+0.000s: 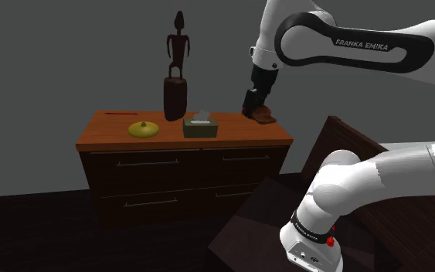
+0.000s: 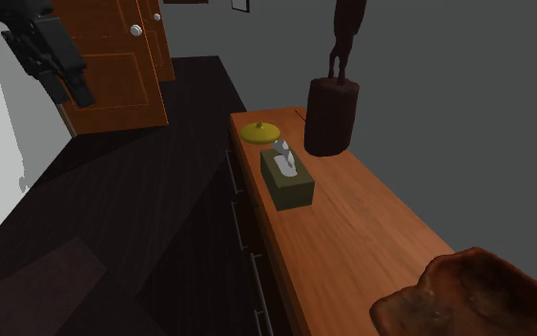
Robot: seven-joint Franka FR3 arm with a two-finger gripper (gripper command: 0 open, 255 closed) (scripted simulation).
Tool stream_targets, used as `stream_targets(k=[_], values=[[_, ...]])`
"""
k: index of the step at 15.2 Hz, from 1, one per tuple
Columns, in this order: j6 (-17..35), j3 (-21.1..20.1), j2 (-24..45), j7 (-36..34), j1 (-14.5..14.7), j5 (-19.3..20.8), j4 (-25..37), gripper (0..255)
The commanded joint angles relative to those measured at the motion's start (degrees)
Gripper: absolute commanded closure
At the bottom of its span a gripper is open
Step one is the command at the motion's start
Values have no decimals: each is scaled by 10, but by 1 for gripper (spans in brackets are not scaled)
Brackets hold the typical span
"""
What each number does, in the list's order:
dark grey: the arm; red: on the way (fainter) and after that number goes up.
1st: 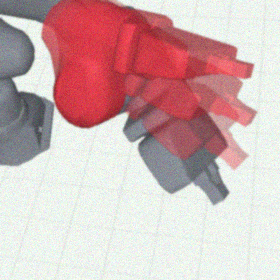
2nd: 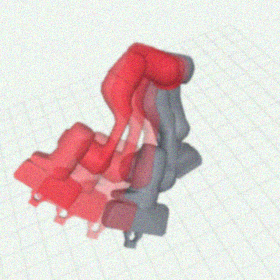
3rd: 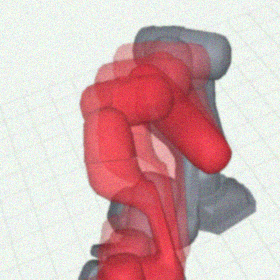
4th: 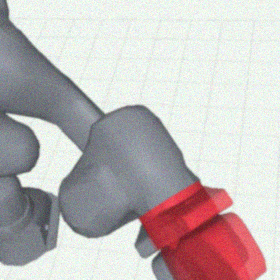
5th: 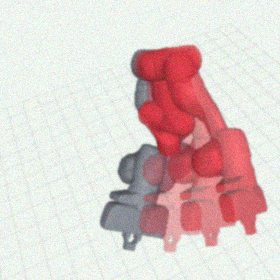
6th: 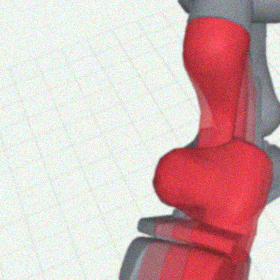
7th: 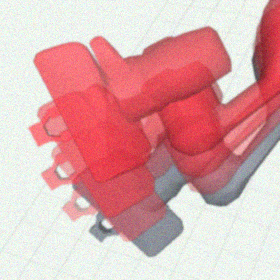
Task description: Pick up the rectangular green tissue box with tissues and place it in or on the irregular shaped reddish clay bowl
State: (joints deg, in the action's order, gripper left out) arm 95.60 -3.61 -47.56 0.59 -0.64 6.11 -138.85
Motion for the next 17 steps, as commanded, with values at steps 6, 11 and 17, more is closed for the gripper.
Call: stream_targets(k=[6,11,17], values=[[70,16,96,53,-8,54,16,0],[133,26,200,95,-18,107,49,0],[194,32,330,134,-31,171,112,0]])
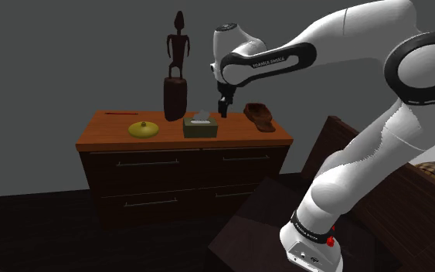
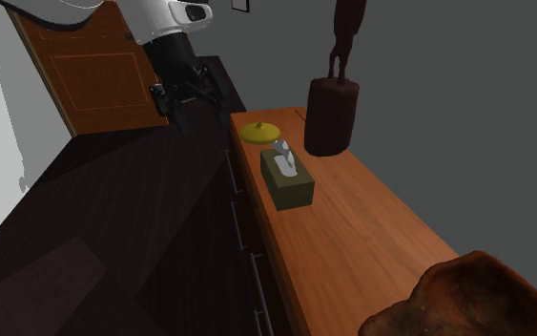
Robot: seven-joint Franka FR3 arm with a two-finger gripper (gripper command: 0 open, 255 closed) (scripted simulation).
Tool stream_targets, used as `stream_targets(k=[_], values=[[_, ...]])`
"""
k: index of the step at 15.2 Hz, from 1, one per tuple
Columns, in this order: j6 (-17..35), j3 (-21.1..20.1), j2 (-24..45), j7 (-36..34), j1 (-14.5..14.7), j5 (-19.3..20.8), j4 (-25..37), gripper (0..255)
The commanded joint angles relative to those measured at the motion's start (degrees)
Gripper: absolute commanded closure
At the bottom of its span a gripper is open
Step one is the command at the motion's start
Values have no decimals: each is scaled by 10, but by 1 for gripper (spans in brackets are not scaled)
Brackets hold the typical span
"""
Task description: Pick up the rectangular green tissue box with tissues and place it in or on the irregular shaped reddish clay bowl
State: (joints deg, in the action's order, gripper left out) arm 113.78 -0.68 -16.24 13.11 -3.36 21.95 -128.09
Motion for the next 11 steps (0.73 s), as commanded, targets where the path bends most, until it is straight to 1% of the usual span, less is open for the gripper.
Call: stream_targets(k=[1,6,11], values=[[20,4,38,15,-5,23,17,0],[52,6,147,40,-12,77,91,0],[70,9,257,64,-13,130,180,0]])
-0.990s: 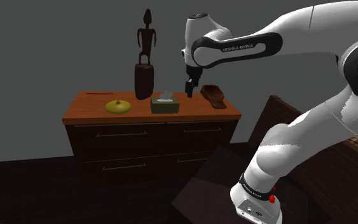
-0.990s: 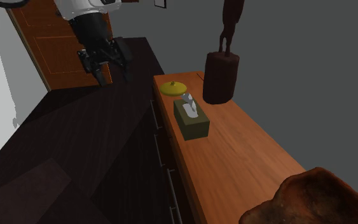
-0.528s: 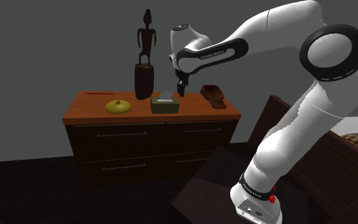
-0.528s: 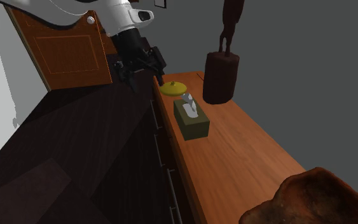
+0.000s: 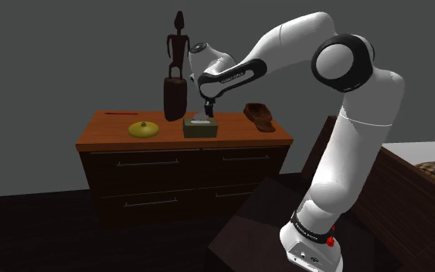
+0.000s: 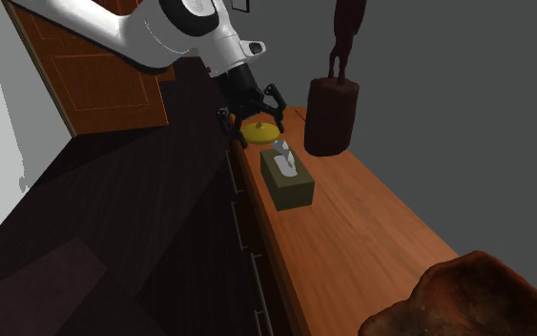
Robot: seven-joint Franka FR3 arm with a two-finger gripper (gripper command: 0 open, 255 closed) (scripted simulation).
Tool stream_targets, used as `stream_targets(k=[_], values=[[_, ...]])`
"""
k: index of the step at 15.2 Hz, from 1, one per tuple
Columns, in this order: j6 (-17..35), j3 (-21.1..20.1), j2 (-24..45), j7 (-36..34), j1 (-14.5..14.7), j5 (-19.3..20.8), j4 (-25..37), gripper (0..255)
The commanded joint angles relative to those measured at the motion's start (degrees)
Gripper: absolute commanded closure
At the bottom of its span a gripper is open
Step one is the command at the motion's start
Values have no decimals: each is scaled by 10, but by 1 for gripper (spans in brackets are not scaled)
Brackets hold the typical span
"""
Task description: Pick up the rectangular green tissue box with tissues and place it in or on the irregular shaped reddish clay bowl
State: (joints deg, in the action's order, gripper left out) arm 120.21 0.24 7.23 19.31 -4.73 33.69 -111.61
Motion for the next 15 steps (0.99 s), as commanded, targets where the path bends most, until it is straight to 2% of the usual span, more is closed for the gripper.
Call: stream_targets(k=[1,4,12,15], values=[[8,1,45,8,1,22,35,0],[12,5,112,26,3,50,98,0],[55,16,141,19,-10,62,92,0],[55,16,141,19,-10,62,92,0]])
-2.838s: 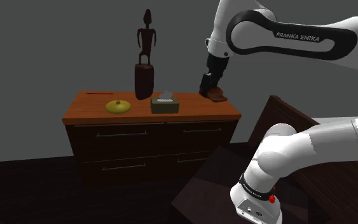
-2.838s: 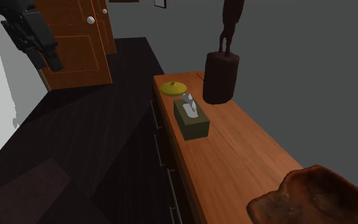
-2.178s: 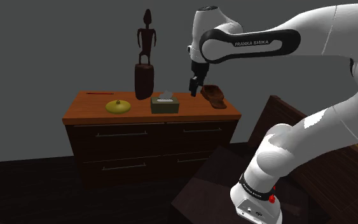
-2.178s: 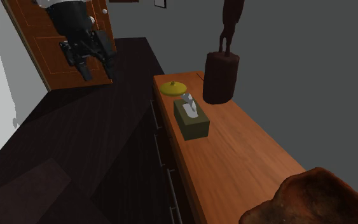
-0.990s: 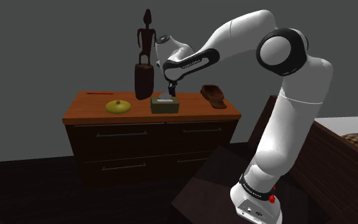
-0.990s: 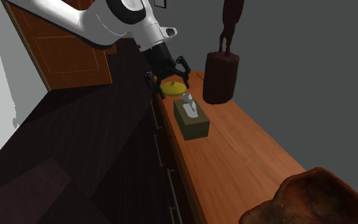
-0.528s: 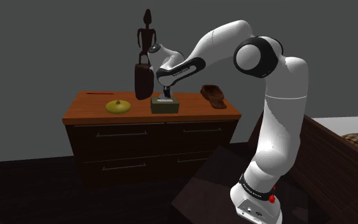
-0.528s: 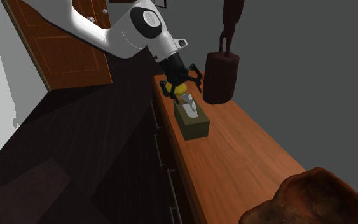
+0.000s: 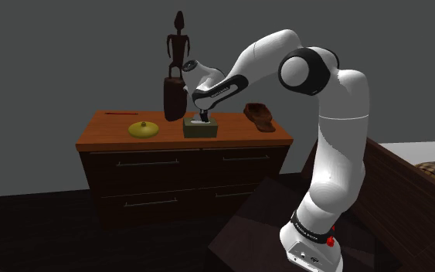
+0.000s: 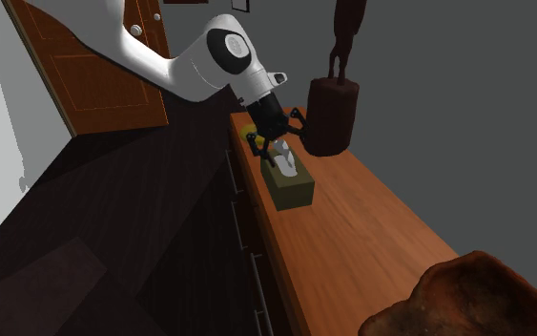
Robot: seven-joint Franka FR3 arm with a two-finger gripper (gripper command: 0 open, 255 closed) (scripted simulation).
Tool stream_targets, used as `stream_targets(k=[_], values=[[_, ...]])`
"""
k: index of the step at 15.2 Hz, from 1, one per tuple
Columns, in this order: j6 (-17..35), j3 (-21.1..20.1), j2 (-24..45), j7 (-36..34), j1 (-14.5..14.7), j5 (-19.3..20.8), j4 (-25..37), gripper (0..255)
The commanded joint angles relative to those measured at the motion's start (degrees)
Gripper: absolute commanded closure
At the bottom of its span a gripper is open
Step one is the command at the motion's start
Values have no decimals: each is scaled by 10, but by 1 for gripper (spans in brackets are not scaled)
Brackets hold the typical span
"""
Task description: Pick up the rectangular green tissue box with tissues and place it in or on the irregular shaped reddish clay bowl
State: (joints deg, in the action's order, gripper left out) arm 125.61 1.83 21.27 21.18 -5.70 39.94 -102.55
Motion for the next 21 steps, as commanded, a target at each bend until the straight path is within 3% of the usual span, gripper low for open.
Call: stream_targets(k=[1,5,6,15,21], values=[[1,0,1,0,0,0,1,0],[1,0,1,0,0,0,1,0],[1,0,1,0,0,0,1,255],[1,0,1,0,0,0,1,255],[-29,-4,-20,24,-1,-13,16,255]])
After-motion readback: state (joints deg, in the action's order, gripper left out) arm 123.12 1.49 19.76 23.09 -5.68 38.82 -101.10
